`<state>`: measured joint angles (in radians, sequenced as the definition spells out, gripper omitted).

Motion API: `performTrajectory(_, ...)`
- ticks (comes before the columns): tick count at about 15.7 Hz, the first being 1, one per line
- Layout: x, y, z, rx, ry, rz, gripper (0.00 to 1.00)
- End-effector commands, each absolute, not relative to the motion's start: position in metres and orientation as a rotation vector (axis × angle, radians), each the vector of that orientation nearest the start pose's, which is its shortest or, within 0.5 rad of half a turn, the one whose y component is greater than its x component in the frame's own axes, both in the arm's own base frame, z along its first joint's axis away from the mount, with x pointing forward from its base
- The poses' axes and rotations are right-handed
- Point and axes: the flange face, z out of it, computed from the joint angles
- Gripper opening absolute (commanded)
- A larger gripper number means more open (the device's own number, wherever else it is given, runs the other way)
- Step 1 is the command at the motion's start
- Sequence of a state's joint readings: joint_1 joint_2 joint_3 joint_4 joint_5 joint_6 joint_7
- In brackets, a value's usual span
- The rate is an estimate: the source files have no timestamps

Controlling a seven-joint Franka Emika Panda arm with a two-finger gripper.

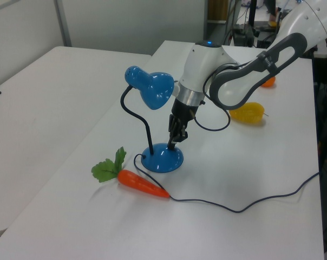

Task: Turn on desk lamp
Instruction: 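Lower the gripper and press down on the switch on the lamp base, then lift the gripper up off the lamp base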

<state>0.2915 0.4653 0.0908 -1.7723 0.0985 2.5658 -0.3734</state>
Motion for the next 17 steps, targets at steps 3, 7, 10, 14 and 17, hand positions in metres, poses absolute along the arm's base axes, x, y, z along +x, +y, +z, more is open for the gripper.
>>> performTrajectory(3,0.639,0.254,0.317,-2.83,-1.038,-0.5,0.0)
performTrajectory(7,0.639,0.253,0.313,-2.833,-1.036,-0.491,0.0)
performTrajectory(10,0.638,0.254,0.311,-2.832,-1.038,-0.491,0.0)
performTrajectory(14,0.639,0.253,0.317,-2.83,-1.032,-0.502,0.0)
performTrajectory(17,0.639,0.248,0.331,-2.833,-1.015,-0.516,0.0)
